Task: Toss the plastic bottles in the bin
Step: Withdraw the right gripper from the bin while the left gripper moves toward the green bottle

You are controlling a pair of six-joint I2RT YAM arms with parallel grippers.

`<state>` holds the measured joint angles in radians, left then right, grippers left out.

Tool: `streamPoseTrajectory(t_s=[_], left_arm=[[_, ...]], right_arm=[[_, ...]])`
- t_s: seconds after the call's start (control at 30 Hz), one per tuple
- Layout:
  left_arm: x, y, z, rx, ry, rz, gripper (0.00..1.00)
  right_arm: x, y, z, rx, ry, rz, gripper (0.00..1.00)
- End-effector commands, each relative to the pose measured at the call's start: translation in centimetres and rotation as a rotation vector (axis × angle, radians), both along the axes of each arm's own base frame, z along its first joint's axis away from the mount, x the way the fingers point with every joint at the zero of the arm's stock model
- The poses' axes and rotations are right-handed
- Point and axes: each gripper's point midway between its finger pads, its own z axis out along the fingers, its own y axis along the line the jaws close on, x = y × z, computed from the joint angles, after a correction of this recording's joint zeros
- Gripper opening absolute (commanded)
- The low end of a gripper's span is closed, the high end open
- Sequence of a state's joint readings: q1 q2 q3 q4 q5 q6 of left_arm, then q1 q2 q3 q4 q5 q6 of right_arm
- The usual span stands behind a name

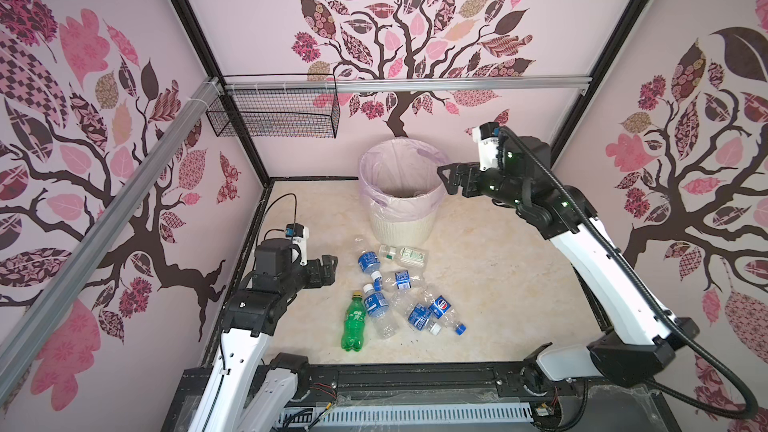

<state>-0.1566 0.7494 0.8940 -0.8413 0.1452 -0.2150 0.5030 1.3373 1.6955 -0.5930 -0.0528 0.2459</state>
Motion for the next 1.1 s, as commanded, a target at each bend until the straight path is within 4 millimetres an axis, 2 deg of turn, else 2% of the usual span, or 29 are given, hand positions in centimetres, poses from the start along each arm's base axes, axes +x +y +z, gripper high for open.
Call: streamPoseTrajectory(t_s=[0.0, 0.13, 0.3, 0.47, 0.63, 0.93, 1.07], left_arm=[[0.1, -0.6, 2.0, -0.046, -0.033, -0.009, 0.92], [0.1, -0.5, 1.7, -0.059, -0.005, 0.010, 0.90], [-0.1, -1.2, 1.5, -0.085, 0.022, 0.003, 0.89], [-0.5, -1.6, -0.1, 0.020, 0.072, 0.022, 0.88], [-1.1, -2.8, -2.2, 0.036, 0.130, 0.022, 0.87], [-3.0, -3.0, -5.9, 0.022, 0.213, 0.043, 0.87], [-3.7, -3.4, -6.5, 0.039, 0.205, 0.042, 0.88]], right_arm=[[-1.7, -1.4, -1.2, -0.004, 0.013, -0.021, 0.97], [-4.1, -3.3, -3.9, -0.029, 0.038, -0.049, 0.99], [-6.2, -4.7, -7.8, -0.046, 0.094, -0.067, 1.00], [-7.9, -5.8, -11.5, -0.059, 0.154, -0.085, 1.00], [-9.1, -6.9, -13.5, -0.076, 0.179, -0.109, 1.00], [-10.1, -7.5, -17.0, -0.085, 0.236, -0.122, 1.00], [-10.3, -7.6, -18.1, -0.081, 0.247, -0.126, 1.00]])
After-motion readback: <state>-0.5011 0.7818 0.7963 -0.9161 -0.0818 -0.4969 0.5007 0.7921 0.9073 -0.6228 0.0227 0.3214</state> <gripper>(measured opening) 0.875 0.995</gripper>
